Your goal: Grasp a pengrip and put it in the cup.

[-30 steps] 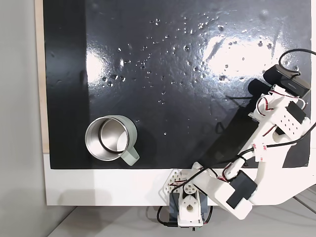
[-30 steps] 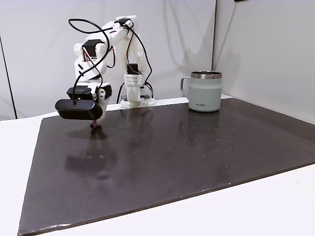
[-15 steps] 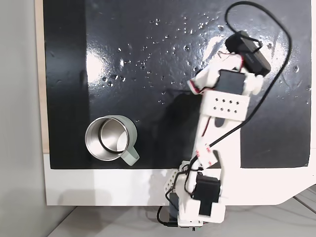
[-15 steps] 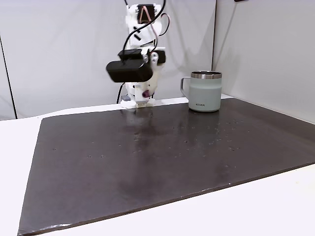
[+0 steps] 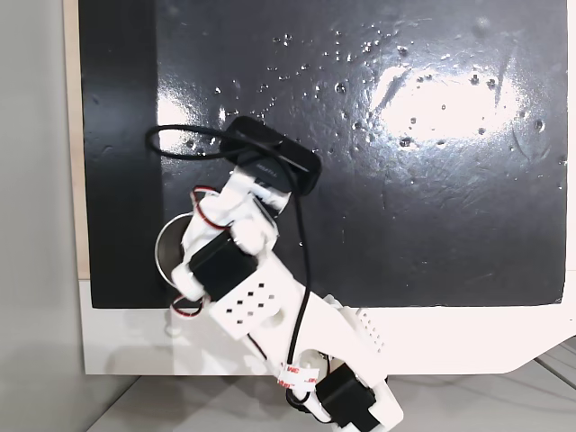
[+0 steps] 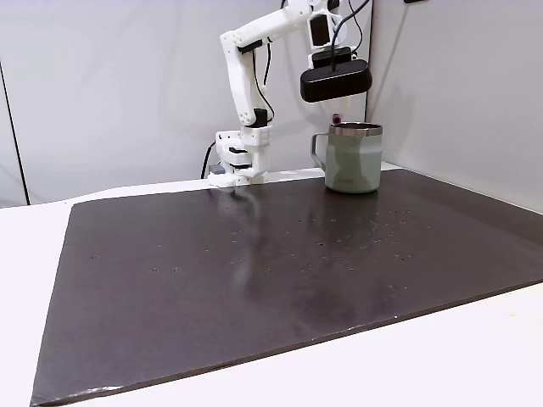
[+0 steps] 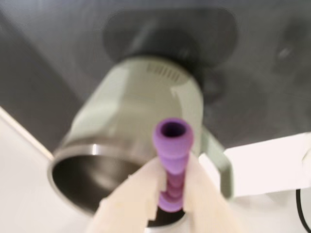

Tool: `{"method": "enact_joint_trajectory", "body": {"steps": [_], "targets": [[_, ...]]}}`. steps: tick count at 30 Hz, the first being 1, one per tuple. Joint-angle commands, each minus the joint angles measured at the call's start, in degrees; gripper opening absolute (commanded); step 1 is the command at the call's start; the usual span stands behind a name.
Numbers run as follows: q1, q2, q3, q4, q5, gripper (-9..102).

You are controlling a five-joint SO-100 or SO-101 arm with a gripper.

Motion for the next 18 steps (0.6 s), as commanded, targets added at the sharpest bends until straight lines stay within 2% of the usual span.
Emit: {"method": "enact_joint_trajectory", "body": {"steps": [1,11,16,18], "targets": [[-6.5,3.5,-1.2,-1.8,4.1,0],[-11.0,4.0,1.2,-8.2,10.0,0],[-13.4,4.4,2.0,-8.7,11.1,0],[-14.5,4.7,2.7,-8.7,10.8,5]]}}
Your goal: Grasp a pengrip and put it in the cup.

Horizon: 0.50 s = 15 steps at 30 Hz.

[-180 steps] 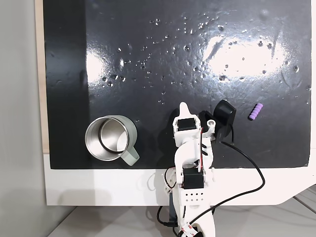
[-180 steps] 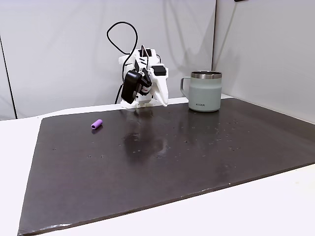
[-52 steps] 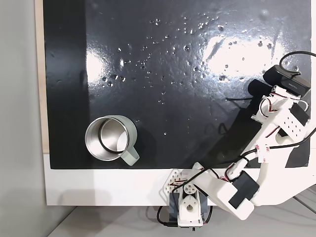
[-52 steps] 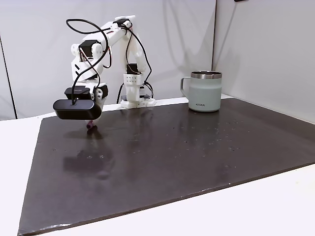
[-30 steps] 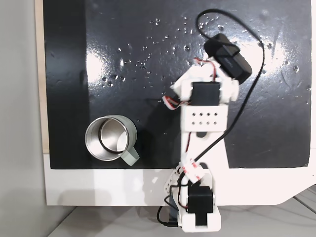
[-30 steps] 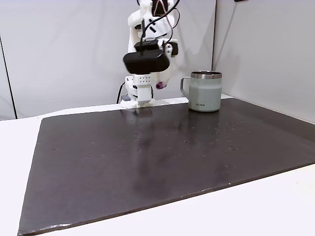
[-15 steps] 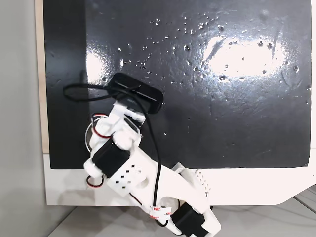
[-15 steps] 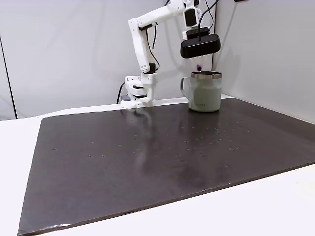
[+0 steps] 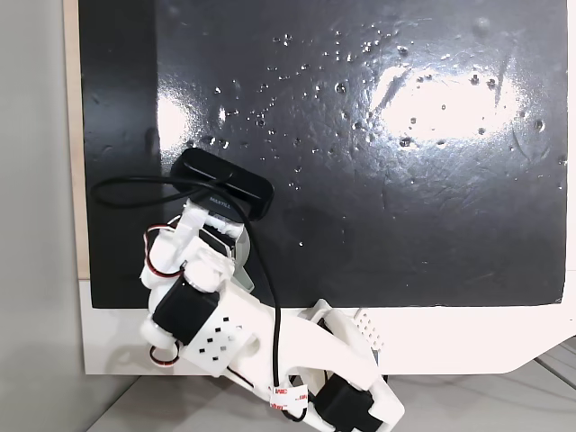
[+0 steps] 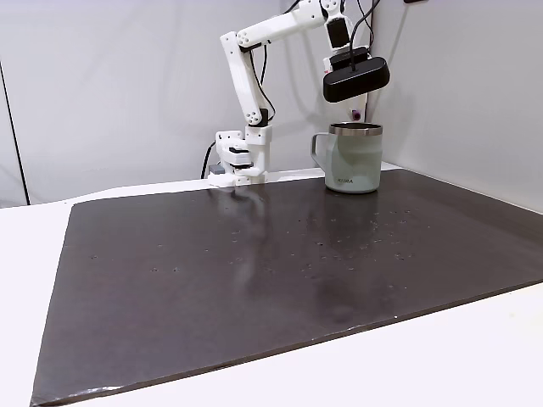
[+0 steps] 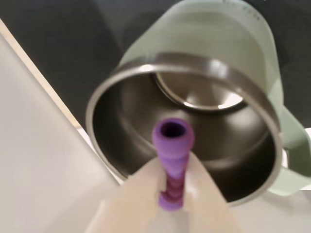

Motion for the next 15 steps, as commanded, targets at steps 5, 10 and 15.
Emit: {"method": "enact_joint_trajectory", "body": {"steps": [5,10,15], "targets": [[-3.3,3.5,0.6,-0.3,-0.3,33],[-3.4,4.0,0.7,-0.3,-0.5,33],[-3.1,4.5,1.4,-0.3,-1.1,33]]}}
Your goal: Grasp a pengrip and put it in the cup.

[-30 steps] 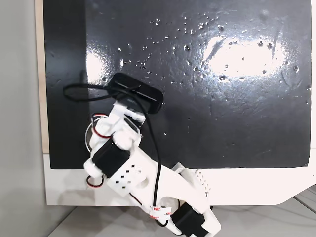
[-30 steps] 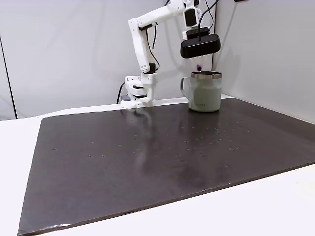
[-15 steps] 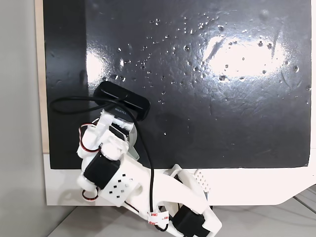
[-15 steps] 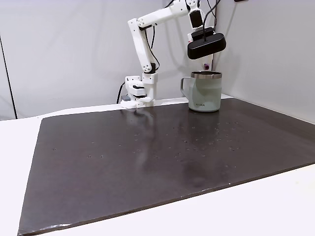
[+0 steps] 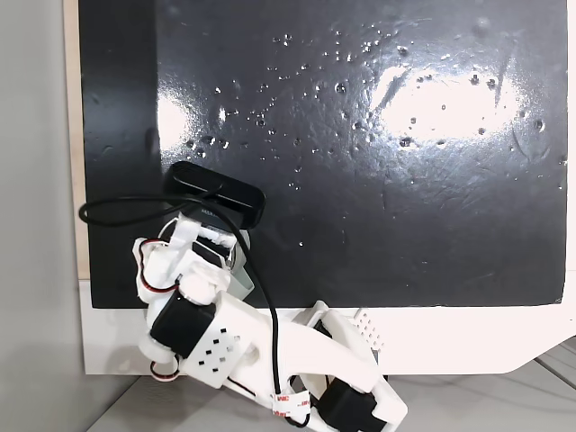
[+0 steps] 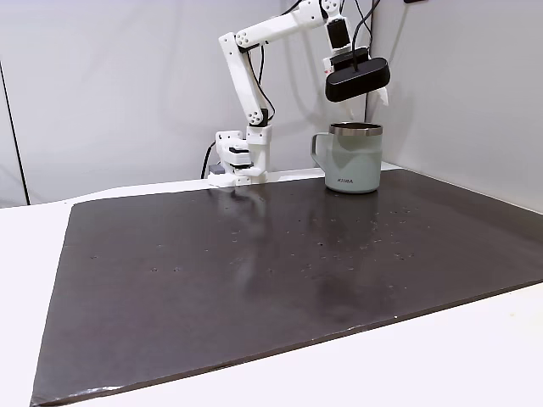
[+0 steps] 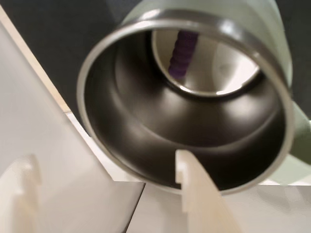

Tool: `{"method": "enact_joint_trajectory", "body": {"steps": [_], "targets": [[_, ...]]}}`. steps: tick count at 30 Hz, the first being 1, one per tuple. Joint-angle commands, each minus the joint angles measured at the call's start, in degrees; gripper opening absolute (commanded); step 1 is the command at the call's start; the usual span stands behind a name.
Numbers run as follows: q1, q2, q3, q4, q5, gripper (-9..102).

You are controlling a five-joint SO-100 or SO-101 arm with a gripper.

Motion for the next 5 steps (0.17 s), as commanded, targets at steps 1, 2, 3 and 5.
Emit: {"method": "enact_joint_trajectory", "body": {"steps": [1,2,3,5], "targets": [[-0.1,2.7,-0.1,-0.3,-0.9,33],[0.0,2.8,0.0,-0.3,-1.0,33],[0.2,2.9,0.1,-0.3,-1.0,33],[0.4,3.2,0.1,-0.3,-1.1,33]]}}
